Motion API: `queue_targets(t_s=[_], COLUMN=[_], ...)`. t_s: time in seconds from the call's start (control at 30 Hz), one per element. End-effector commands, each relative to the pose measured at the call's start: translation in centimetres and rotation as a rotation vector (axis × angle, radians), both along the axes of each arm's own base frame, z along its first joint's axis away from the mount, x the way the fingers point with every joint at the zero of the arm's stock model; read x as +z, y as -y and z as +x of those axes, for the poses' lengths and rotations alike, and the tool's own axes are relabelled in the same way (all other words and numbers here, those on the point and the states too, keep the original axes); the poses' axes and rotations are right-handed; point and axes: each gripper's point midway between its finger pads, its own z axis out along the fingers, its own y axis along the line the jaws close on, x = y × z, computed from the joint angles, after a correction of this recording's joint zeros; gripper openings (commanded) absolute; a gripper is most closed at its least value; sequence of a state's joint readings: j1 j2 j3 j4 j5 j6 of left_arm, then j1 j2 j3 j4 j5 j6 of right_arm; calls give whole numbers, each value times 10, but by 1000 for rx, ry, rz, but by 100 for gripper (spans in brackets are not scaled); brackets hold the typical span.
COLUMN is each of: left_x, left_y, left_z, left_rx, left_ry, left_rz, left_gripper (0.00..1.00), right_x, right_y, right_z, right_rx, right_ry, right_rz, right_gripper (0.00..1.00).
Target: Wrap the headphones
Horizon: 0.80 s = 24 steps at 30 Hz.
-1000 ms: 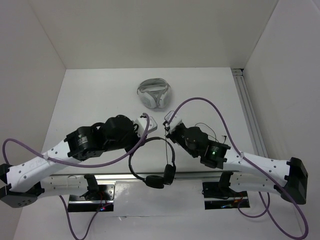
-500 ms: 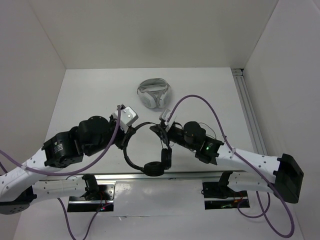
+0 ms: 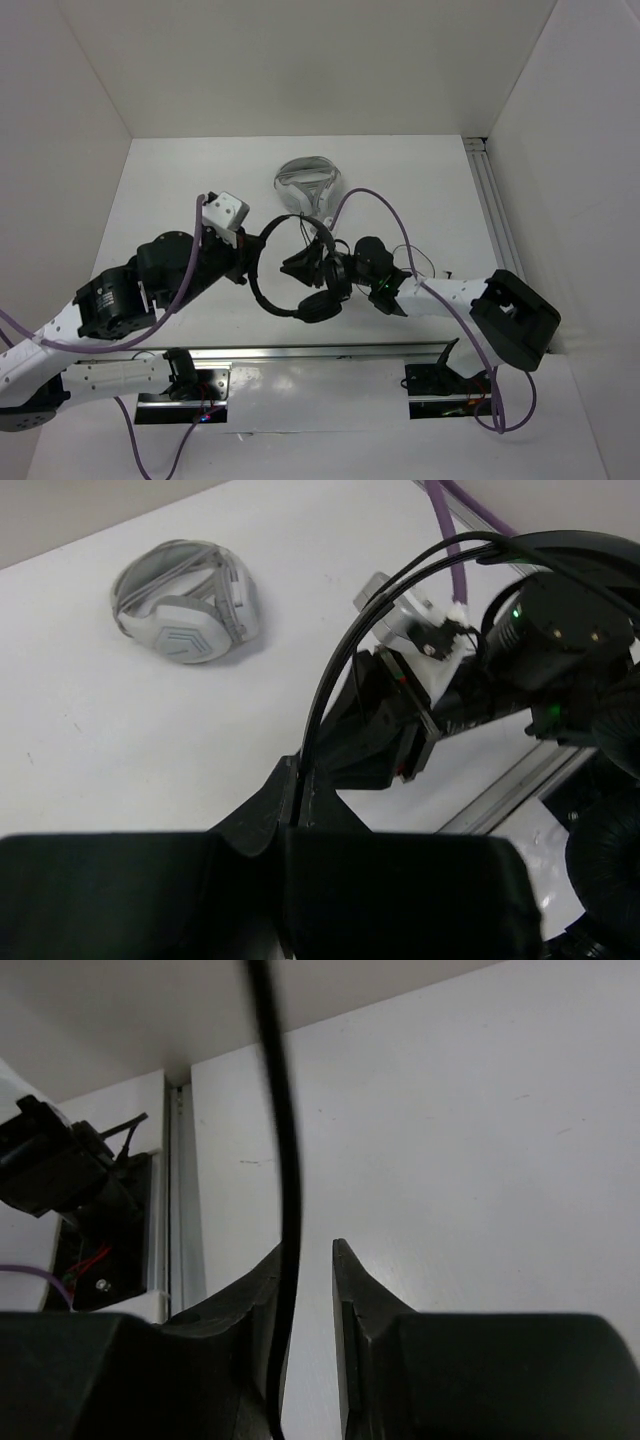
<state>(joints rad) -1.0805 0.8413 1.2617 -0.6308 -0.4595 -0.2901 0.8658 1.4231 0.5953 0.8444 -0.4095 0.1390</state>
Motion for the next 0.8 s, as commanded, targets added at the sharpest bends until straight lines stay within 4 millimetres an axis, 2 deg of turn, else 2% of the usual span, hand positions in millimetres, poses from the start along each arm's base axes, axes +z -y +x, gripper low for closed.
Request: queue_targets(t_s=[0.0, 0.13, 0.2, 0.23, 0.27, 0.33, 0.37, 0.4, 0.47, 0.5, 0.53, 0.6, 0.63, 0.7, 0.73, 0.77], left_x=[41, 52, 57, 61, 62, 62, 62, 58, 61, 61, 59, 64, 58, 53, 50, 44], left_y=[-12, -36, -52, -54, -55, -67, -67, -75, -75, -78, -78, -78, -79, -83, -97, -92], left_z=[12, 20, 23, 25, 28, 31, 34, 36, 39, 45, 49, 57, 69, 82, 94, 104], left_rx=[137, 278, 363, 393, 416, 502, 535, 583, 607, 637, 644, 645, 668, 687, 740, 715], left_ry=[42, 44, 50, 42, 42, 31, 24, 21, 11, 14, 14, 18, -1, -11, -12, -34], left_rz=[-203, -267, -284, -309, -315, -337, -335, -317, -338, -330, -310, -288, -259, -217, -207, -189], left_gripper=[0, 0, 0, 0, 0, 0, 0, 0, 0, 0, 0, 0, 0, 0, 0, 0], right_x=[35, 30, 18, 24, 15, 15, 4, 3, 5, -1, 2, -6, -6, -5, -4, -7], right_y=[-6, -5, -3, -4, -3, -3, -1, 1, 2, 2, 2, 0, 1, 3, 4, 5], right_z=[-8, -9, -11, -13, -16, -21, -26, -28, -34, -40, -40, -50, -48, -58, -57, -62], right_rx=[64, 64, 65, 75, 87, 112, 122, 123, 129, 140, 141, 162, 149, 156, 145, 154], right_ry=[61, 51, 22, 42, 22, 12, -10, -15, -9, -20, -13, -27, -28, -31, -24, -23], right_rz=[135, 136, 120, 140, 131, 149, 135, 142, 163, 152, 159, 146, 148, 148, 146, 136], right_gripper=[27, 23, 19, 16, 14, 11, 11, 11, 11, 11, 11, 11, 11, 10, 10, 8])
